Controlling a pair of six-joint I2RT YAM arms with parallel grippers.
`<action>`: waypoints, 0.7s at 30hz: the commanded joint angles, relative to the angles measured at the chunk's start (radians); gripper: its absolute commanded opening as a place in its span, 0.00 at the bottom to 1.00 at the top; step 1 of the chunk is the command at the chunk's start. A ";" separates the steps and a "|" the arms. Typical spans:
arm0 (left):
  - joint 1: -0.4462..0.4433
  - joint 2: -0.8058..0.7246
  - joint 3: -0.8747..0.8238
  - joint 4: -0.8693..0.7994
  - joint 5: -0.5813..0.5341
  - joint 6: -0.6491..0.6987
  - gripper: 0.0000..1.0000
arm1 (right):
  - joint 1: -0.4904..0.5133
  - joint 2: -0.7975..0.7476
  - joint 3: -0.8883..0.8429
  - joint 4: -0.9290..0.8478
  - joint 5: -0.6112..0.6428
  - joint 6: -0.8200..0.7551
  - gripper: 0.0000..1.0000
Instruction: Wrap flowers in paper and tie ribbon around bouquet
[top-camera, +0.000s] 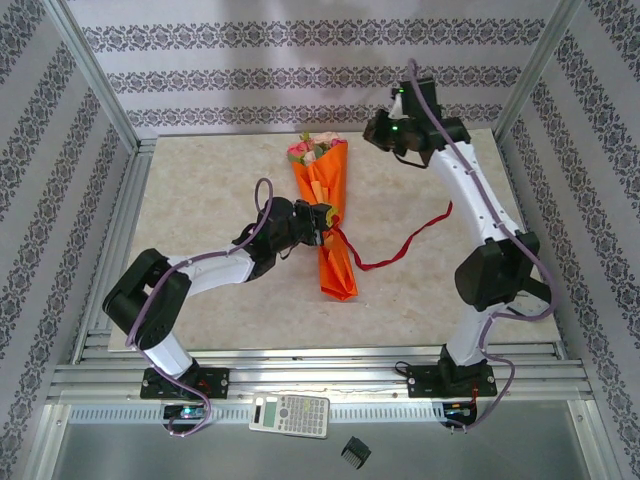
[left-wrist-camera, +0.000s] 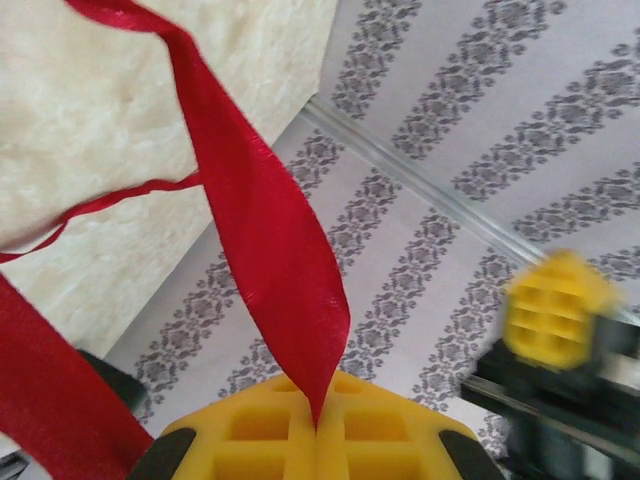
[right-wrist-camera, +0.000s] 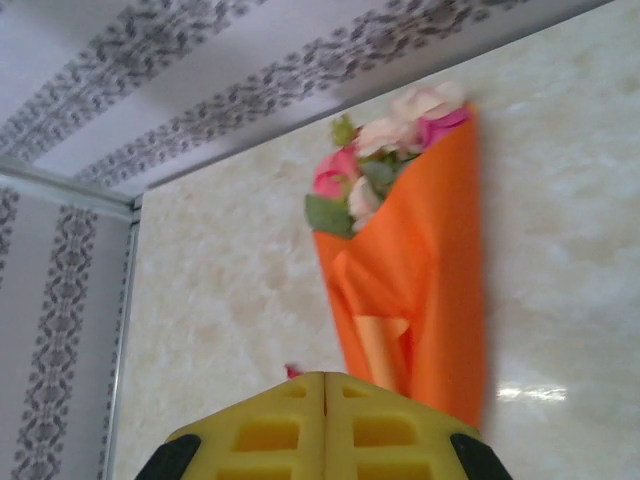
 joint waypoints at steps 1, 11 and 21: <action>0.008 0.015 -0.023 0.085 0.047 -0.004 0.00 | -0.050 0.047 -0.024 -0.242 0.196 0.038 0.13; 0.007 -0.001 -0.041 0.081 0.050 0.018 0.00 | -0.319 0.117 -0.404 -0.218 0.148 0.040 0.49; 0.008 0.011 -0.043 0.084 0.055 0.014 0.00 | -0.383 0.307 -0.278 -0.231 0.216 0.043 0.49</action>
